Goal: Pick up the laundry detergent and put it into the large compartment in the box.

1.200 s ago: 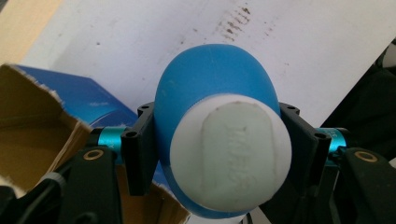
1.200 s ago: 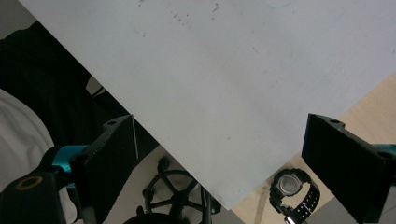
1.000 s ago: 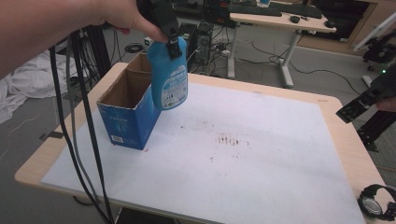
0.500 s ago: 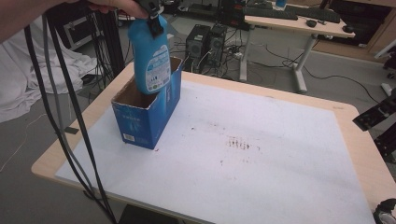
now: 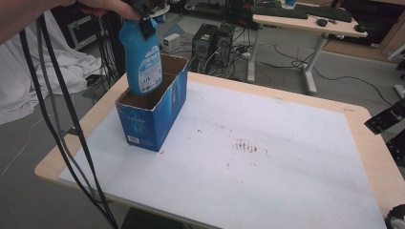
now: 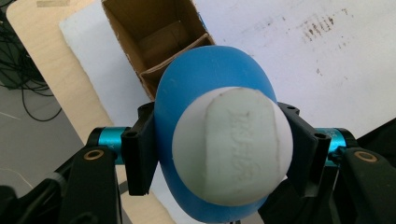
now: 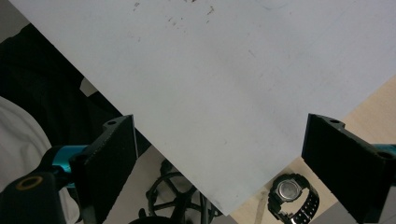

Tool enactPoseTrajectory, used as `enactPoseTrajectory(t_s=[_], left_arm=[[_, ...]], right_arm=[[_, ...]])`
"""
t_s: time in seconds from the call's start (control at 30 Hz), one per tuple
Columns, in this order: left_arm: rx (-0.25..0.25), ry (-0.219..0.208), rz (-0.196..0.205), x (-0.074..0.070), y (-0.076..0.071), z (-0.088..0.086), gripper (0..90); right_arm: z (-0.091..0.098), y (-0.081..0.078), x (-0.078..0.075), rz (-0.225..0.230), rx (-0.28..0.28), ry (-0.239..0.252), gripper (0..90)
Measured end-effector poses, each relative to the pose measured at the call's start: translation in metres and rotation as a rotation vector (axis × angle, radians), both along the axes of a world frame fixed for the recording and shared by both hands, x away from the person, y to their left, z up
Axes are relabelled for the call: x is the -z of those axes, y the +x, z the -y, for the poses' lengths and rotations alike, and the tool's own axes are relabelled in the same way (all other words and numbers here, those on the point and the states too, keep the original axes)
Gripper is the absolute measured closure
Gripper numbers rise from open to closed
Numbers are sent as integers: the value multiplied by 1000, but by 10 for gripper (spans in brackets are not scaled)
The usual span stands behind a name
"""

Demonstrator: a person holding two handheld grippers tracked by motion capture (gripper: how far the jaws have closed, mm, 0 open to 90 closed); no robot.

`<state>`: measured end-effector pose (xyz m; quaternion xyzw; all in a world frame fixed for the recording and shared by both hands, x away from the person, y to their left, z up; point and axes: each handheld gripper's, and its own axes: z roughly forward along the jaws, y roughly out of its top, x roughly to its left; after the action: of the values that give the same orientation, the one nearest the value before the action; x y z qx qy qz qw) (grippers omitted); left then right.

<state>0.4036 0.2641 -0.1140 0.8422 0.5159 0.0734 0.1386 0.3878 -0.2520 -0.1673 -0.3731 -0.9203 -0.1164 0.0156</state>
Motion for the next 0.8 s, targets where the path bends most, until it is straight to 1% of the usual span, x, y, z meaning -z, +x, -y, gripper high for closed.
enactPoseTrajectory(t_s=[0.2,0.43,0.47,0.5,0.57,0.7,0.73,0.77,0.8], left_arm=[[26,4,-3,13,2,3,373],[76,26,-20,33,8,5,373],[86,31,-21,37,9,5,373],[98,39,-26,40,10,6,373],[111,49,-33,47,11,7,373],[119,53,-44,59,13,7,373],[119,53,-44,59,13,7,373],[130,60,-49,65,14,7,373],[134,59,-49,68,14,7,373]], right_arm=[[0,0,0,-3,-3,0,97],[1,-1,1,-6,2,-3,97],[1,-2,2,-8,10,-3,97],[1,-1,2,-8,4,-2,97],[1,-2,3,-10,10,-4,97],[3,-2,4,-11,9,-4,97],[3,-2,4,-11,9,-4,97],[3,-2,4,-12,10,-5,97],[3,-2,4,-13,13,-4,97]])
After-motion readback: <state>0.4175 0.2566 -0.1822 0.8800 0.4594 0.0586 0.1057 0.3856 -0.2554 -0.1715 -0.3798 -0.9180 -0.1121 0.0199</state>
